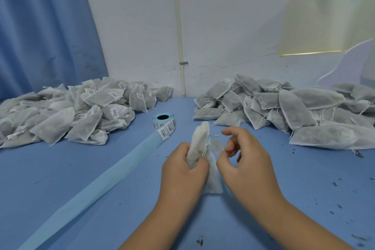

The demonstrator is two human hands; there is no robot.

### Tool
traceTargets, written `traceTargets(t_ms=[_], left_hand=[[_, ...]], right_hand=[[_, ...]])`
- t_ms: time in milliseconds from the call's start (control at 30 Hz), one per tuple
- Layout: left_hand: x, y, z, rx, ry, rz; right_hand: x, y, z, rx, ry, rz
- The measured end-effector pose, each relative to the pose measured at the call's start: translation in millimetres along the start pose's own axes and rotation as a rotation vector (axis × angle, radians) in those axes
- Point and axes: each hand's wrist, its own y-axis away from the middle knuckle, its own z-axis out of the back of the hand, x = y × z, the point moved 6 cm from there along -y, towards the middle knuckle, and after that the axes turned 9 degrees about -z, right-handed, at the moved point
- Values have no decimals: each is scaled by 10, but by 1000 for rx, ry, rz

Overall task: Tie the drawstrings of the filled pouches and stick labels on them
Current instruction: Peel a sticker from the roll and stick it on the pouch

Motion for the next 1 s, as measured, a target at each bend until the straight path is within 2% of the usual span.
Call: traceTargets(t_ms=[267, 667, 900, 1000], left_hand=[[-90, 16, -24, 24, -62, -79], [-116, 17, -49, 39, -158, -173], [-80, -6, -52, 90, -159, -126], [-59, -8, -38, 123, 15, 26]], right_hand=[[1, 28, -106, 120, -21, 31], [-116, -43, -135, 279, -192, -115], [-127, -65, -100, 406, -290, -169], [-129, -51, -109, 437, -200, -142]])
